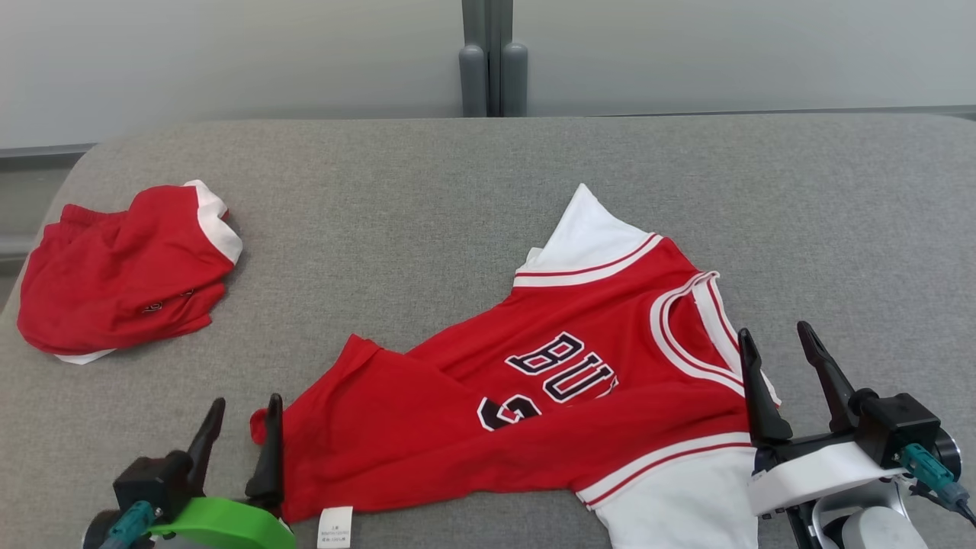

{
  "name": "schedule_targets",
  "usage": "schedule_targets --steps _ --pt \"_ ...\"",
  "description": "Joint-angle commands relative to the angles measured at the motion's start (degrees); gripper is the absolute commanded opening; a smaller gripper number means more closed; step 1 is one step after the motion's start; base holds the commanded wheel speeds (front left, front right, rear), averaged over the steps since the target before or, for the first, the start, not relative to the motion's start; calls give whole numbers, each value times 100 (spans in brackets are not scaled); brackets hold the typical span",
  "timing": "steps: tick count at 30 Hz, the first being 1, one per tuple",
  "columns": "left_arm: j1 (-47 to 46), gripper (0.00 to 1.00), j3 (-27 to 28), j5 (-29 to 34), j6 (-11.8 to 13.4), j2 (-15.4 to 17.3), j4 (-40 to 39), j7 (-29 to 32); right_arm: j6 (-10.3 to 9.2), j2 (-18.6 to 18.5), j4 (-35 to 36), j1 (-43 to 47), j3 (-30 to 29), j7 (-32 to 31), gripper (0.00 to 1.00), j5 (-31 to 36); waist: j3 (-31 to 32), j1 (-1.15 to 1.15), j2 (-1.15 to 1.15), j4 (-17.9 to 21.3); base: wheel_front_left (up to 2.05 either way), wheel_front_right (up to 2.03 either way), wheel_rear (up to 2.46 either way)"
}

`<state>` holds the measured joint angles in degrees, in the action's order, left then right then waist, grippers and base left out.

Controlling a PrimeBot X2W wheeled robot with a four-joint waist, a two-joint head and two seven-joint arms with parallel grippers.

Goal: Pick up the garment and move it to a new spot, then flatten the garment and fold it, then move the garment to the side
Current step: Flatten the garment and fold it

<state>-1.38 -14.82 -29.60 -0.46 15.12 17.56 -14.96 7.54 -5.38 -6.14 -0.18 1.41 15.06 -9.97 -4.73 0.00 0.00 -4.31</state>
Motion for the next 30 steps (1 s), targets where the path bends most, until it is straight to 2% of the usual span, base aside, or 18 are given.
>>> schedule_targets --steps 1,7,15,30 --pt "-92 100 131 149 14 -33 -161 -24 -10 -13 -13 72 -4 17 100 11 42 0 0 54 0 0 0" --pt "-53 100 558 609 -158 -300 -550 -24 -10 -24 -26 64 29 17 100 22 139 0 0 233 0 0 0" --pt "-83 100 1036 1061 -425 -646 -473 -25 -10 -23 38 165 155 17 100 39 411 0 0 537 0 0 0" --pt "217 100 1545 1527 -650 -795 -425 -26 -10 -52 195 420 103 17 100 69 592 0 0 677 0 0 0"
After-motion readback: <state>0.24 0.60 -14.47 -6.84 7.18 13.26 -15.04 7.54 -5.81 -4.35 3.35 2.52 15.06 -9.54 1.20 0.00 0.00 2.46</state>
